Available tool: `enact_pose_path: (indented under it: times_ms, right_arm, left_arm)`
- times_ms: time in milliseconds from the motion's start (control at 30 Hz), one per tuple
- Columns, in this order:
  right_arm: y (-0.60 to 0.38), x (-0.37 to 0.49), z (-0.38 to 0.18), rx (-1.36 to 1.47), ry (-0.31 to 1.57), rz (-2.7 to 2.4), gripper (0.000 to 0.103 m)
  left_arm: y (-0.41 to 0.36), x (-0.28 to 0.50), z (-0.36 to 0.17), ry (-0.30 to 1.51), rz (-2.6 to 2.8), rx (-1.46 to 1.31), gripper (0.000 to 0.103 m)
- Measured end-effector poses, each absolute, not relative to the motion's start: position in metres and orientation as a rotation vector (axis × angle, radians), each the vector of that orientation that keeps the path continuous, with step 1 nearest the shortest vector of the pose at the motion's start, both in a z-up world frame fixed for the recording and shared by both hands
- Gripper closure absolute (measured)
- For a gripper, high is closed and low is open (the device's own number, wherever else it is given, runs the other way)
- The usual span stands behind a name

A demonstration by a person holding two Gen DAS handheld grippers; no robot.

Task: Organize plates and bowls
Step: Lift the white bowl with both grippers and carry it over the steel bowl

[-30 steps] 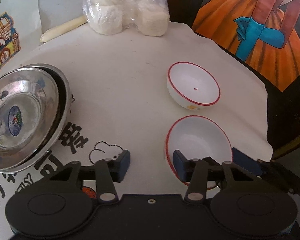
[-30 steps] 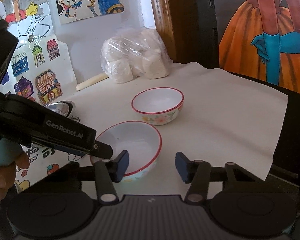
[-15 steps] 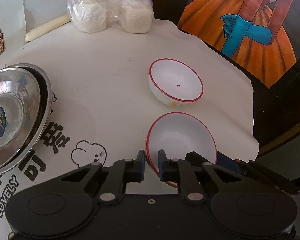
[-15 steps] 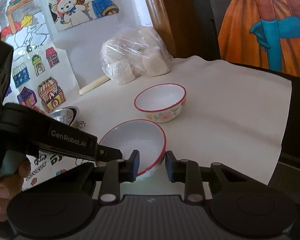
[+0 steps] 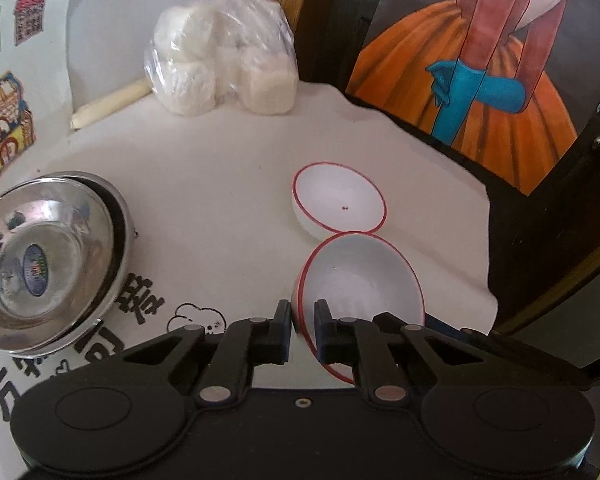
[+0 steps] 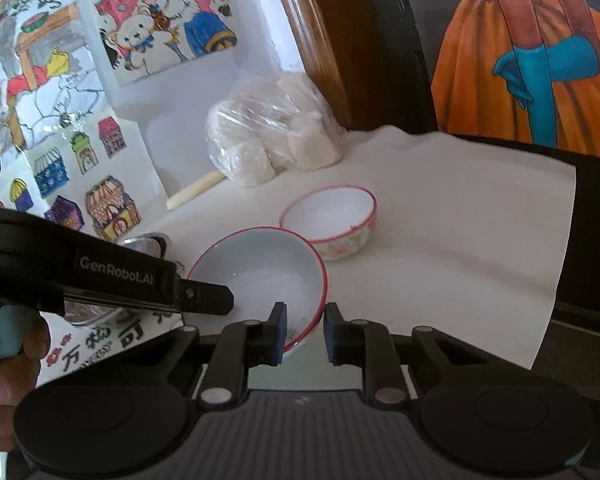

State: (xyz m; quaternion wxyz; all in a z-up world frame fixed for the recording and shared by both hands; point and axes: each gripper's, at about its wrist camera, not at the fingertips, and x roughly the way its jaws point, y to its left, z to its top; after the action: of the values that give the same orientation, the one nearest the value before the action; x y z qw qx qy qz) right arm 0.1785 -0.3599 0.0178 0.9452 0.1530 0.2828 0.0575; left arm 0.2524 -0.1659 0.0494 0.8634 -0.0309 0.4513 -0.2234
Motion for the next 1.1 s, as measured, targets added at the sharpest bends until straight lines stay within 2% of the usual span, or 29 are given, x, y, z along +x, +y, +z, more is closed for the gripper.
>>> enact_pose_path:
  times_ms: [500, 1100]
  right_arm:
    - [-0.327, 0.147, 0.051, 0.273, 0.517, 0.187, 0.081]
    - [-0.28, 0.091, 0.069, 0.239, 0.509, 0.297, 0.081]
  left_arm:
    - [-0.115, 0.206, 0.077, 0.874, -0.445, -0.144, 0.091]
    - [-0.048, 0.139, 0.084, 0.845, -0.4, -0.211, 0.091]
